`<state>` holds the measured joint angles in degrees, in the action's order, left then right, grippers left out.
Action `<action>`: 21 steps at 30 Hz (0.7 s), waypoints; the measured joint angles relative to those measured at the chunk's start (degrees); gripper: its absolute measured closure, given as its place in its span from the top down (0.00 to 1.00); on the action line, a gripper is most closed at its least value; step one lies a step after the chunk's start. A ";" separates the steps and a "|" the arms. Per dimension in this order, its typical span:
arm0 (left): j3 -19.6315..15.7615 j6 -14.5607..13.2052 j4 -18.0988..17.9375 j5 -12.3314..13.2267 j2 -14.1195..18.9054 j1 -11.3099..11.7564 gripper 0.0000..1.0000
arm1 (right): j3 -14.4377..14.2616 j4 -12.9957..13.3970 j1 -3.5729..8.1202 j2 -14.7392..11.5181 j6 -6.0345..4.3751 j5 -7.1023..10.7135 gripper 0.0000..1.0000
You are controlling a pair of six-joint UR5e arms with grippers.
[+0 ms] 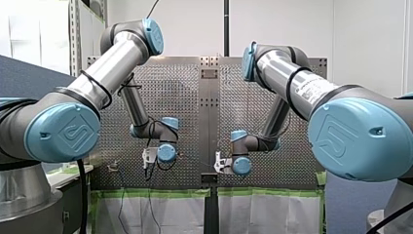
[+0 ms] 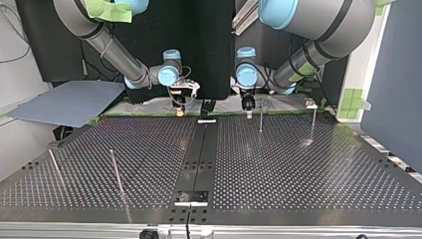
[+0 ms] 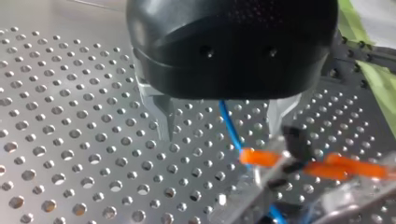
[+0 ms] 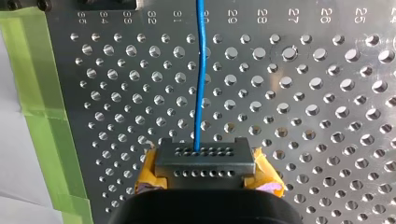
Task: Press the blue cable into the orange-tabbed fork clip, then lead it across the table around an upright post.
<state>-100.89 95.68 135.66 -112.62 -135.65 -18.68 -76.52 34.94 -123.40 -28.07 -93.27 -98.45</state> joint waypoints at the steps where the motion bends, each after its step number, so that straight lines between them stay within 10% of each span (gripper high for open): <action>1: 0.12 0.04 0.01 0.05 0.00 -0.02 1.00 | -0.01 -0.01 0.00 0.00 0.00 0.00 0.00; 7: 0.33 0.02 -0.14 0.64 0.01 -0.05 1.00 | 0.00 -0.04 -0.02 0.00 0.00 0.00 0.00; 16: 0.33 -0.33 -0.21 0.28 0.01 -0.13 0.05 | -0.01 -0.04 -0.02 0.01 0.00 0.00 0.00; 21: 0.35 1.39 -0.27 0.29 0.01 -0.14 0.00 | -0.01 -0.06 -0.10 0.02 0.00 0.00 0.00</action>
<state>-100.54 97.07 135.39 -112.33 -135.64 -18.82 -76.53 34.89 -123.50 -28.05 -93.27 -98.45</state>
